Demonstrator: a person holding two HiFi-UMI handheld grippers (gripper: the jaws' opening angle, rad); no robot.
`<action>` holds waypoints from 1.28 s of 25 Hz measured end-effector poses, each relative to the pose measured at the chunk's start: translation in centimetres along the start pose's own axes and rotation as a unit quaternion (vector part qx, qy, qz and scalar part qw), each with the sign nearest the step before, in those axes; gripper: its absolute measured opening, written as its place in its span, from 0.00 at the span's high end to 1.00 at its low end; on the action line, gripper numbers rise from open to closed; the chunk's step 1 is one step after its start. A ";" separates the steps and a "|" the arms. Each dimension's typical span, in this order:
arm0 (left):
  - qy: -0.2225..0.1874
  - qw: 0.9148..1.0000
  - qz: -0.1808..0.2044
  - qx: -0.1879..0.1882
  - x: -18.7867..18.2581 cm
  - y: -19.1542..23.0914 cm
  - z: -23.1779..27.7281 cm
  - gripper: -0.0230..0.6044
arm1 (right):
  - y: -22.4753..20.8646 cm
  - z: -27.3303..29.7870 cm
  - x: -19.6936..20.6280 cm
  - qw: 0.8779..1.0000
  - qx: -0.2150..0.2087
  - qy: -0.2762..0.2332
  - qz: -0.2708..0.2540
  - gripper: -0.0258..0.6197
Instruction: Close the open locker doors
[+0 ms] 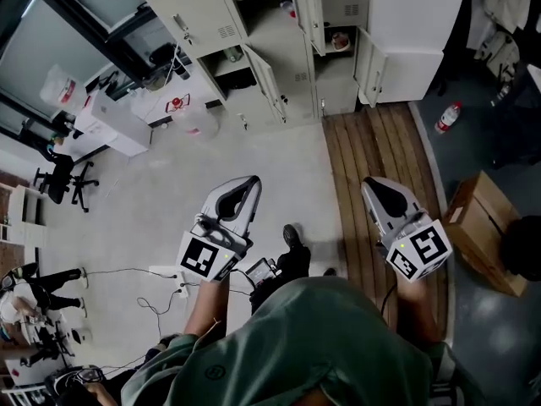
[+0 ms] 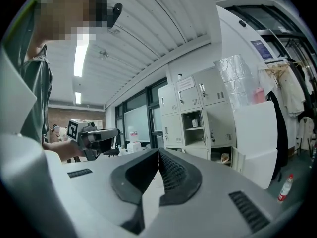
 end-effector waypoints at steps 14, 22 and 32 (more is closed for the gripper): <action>-0.028 0.998 -0.020 0.043 3.3 15.2 8.5 0.96 | -5.9 14.0 -0.9 0.998 0.059 -0.002 -0.021 0.95; -0.025 0.997 -0.026 0.063 5.3 21.4 11.8 0.96 | -8.0 21.2 -0.5 0.998 0.066 0.006 -0.017 0.95; -0.004 0.998 -0.030 0.051 8.1 25.4 16.7 0.96 | -13.9 26.5 0.7 0.999 0.052 0.011 -0.002 0.95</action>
Point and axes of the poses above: the fingertips, and each gripper's own axes: z forward along the fingers, y to its left, x out of its underside, the point moved 6 cm from there along -z, backward along the fingers, and after that the axes turned 9 degrees about -y, right-handed, at the moved point
